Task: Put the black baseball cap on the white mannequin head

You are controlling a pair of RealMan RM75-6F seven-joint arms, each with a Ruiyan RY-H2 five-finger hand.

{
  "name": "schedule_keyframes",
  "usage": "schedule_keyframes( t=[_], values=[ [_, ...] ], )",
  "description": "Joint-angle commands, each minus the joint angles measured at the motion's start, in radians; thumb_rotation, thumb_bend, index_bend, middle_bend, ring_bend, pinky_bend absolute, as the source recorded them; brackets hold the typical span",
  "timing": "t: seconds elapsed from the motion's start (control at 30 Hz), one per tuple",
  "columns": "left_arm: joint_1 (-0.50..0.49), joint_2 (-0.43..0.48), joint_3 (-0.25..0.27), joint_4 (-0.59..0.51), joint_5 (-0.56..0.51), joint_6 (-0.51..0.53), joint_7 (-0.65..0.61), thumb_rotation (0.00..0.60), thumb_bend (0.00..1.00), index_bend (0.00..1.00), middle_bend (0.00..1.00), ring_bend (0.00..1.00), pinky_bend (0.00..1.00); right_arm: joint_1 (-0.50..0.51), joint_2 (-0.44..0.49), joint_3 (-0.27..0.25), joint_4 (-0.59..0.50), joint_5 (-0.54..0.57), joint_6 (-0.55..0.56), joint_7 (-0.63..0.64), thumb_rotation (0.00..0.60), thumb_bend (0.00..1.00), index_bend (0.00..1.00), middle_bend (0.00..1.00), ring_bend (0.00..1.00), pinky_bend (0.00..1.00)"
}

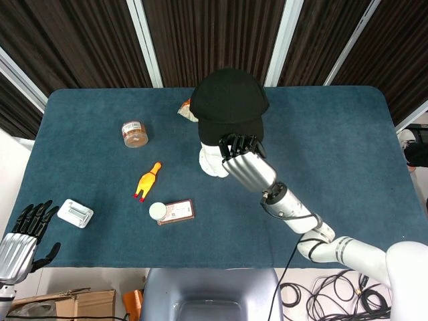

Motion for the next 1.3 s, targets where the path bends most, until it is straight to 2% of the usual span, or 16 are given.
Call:
schedule_keyframes(
  t=[0.03,0.07,0.1,0.5,0.53,0.63,0.7,0.73,0.77,0.83,0.87,0.97,1.07,1.2,1.3],
  values=[
    [0.003,0.001,-0.001,0.0,0.002,0.008,-0.002,0.6,0.39,0.0,0.0,0.0,0.0,-0.027,-0.005,-0.043,-0.013,-0.025,0.012,-0.002,0.6,0.38,1.0,0.83,0.84,1.0],
    [0.001,0.001,-0.001,0.0,0.0,0.002,-0.003,0.6,0.39,0.0,0.0,0.0,0.0,-0.041,-0.007,-0.081,-0.012,-0.043,0.003,-0.002,0.6,0.38,1.0,0.83,0.84,1.0],
    [-0.001,0.0,0.0,0.0,0.0,-0.003,-0.003,0.6,0.39,0.0,0.0,0.0,0.0,-0.05,-0.013,-0.097,-0.009,-0.052,0.006,0.001,0.6,0.38,1.0,0.83,0.84,1.0],
    [-0.004,0.002,-0.001,-0.001,0.001,-0.004,-0.005,0.6,0.39,0.0,0.0,0.0,0.0,-0.095,-0.09,-0.162,0.081,-0.103,0.026,0.04,0.6,0.38,1.0,0.83,0.84,1.0],
    [-0.005,0.002,-0.001,-0.001,0.001,-0.005,-0.005,0.6,0.39,0.0,0.0,0.0,0.0,-0.098,-0.094,-0.165,0.09,-0.106,0.03,0.047,0.6,0.38,0.98,0.83,0.84,1.0],
    [-0.005,0.002,-0.001,-0.001,0.001,-0.005,-0.005,0.6,0.39,0.0,0.0,0.0,0.0,-0.111,-0.113,-0.167,0.117,-0.108,0.047,0.067,0.6,0.36,0.77,0.81,0.8,1.0],
    [-0.005,0.002,-0.002,-0.001,-0.001,-0.004,-0.006,0.6,0.39,0.0,0.0,0.0,0.0,-0.124,-0.126,-0.167,0.129,-0.103,0.06,0.083,0.6,0.33,0.59,0.75,0.75,1.0],
    [-0.005,0.002,-0.003,-0.002,-0.002,-0.005,-0.007,0.6,0.39,0.0,0.0,0.0,0.0,-0.132,-0.131,-0.167,0.131,-0.097,0.063,0.088,0.6,0.28,0.45,0.68,0.72,1.0],
    [-0.005,0.002,-0.003,-0.002,-0.003,-0.006,-0.008,0.6,0.39,0.0,0.0,0.0,0.0,-0.142,-0.137,-0.165,0.131,-0.088,0.067,0.09,0.6,0.25,0.36,0.64,0.69,1.0],
    [-0.006,0.002,-0.002,-0.001,-0.004,-0.009,-0.01,0.6,0.39,0.0,0.0,0.0,0.0,-0.158,-0.141,-0.164,0.123,-0.072,0.068,0.102,0.6,0.19,0.18,0.55,0.63,1.0],
    [-0.007,0.002,-0.002,-0.001,-0.005,-0.011,-0.009,0.6,0.39,0.0,0.0,0.0,0.0,-0.172,-0.142,-0.161,0.112,-0.055,0.069,0.107,0.6,0.17,0.13,0.52,0.61,0.99],
    [-0.007,0.002,-0.002,-0.001,-0.004,-0.011,-0.009,0.6,0.39,0.0,0.0,0.0,0.0,-0.209,-0.137,-0.155,0.058,-0.01,0.064,0.108,0.6,0.07,0.0,0.35,0.47,0.9],
    [-0.005,0.002,-0.002,-0.001,-0.003,-0.007,-0.011,0.6,0.39,0.0,0.0,0.0,0.0,-0.254,-0.11,-0.157,-0.031,0.015,0.09,0.148,0.6,0.03,0.0,0.24,0.38,0.8],
    [-0.003,0.004,-0.003,0.0,-0.004,-0.002,-0.013,0.6,0.39,0.0,0.0,0.0,0.0,-0.362,-0.041,-0.162,-0.226,0.082,0.165,0.198,0.6,0.02,0.0,0.14,0.26,0.69],
    [0.0,0.004,-0.002,-0.001,-0.003,0.003,-0.012,0.6,0.39,0.0,0.0,0.0,0.0,-0.503,0.076,-0.192,-0.453,0.184,0.24,0.191,0.6,0.02,0.0,0.05,0.14,0.54]
  ],
)
